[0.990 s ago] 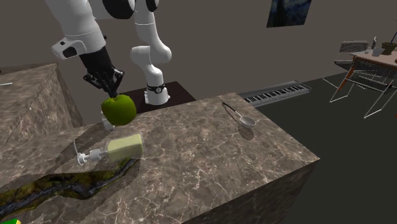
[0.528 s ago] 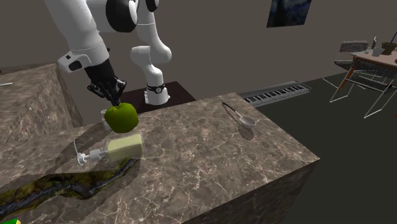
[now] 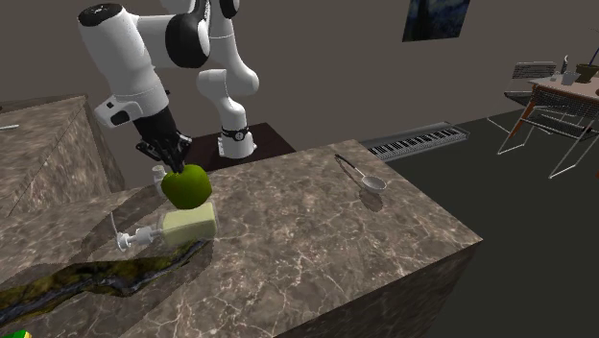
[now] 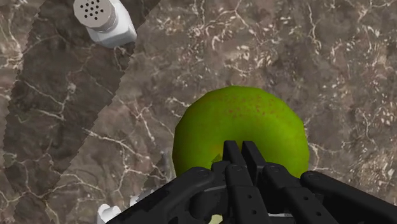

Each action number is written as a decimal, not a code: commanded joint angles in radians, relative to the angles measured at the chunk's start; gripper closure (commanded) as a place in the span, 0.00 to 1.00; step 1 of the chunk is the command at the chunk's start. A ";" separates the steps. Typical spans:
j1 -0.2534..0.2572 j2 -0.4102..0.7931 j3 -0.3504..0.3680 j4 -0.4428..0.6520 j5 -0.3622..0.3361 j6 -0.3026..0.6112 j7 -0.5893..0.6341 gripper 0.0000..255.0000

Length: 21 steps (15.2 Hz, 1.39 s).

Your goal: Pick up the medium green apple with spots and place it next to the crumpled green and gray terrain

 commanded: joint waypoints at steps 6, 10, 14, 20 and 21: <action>0.002 0.030 0.002 -0.069 0.004 0.087 -0.003 1.00; 0.002 0.030 0.002 -0.069 0.004 0.087 -0.003 1.00; 0.000 0.041 0.001 -0.062 0.005 0.091 -0.006 0.00; 0.001 0.026 0.002 -0.040 0.003 0.054 -0.002 0.00; 0.000 0.023 0.001 -0.010 0.002 0.021 -0.001 0.00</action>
